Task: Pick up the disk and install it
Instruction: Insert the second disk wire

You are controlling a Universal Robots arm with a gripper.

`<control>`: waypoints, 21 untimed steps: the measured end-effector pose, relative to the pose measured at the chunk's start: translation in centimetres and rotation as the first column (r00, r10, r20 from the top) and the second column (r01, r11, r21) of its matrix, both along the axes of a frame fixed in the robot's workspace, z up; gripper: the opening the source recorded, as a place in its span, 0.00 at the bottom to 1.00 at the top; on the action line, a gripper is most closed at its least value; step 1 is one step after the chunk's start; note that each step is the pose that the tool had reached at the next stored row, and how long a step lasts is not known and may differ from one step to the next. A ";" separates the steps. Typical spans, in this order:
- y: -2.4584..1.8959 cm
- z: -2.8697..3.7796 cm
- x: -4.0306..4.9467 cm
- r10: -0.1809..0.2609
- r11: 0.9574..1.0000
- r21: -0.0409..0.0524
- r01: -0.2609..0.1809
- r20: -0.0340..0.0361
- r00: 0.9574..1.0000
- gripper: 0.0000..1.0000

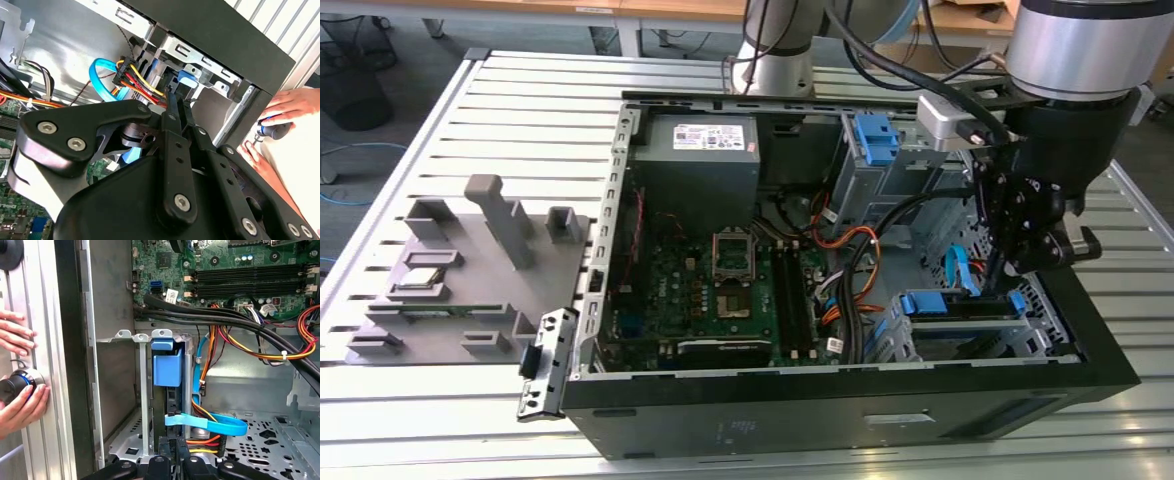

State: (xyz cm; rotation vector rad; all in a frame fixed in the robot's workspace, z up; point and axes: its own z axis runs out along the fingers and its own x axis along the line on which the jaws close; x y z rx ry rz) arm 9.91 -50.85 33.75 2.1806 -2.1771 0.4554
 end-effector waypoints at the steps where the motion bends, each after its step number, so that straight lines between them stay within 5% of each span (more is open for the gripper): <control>1: -0.03 0.00 -0.03 0.000 1.000 0.004 0.000 0.002 1.000 0.17; 14: -0.29 -0.04 -0.11 0.000 1.000 0.028 0.000 0.006 1.000 0.17; 21: -0.31 -0.11 -0.17 0.000 1.000 0.029 0.000 0.006 1.000 0.17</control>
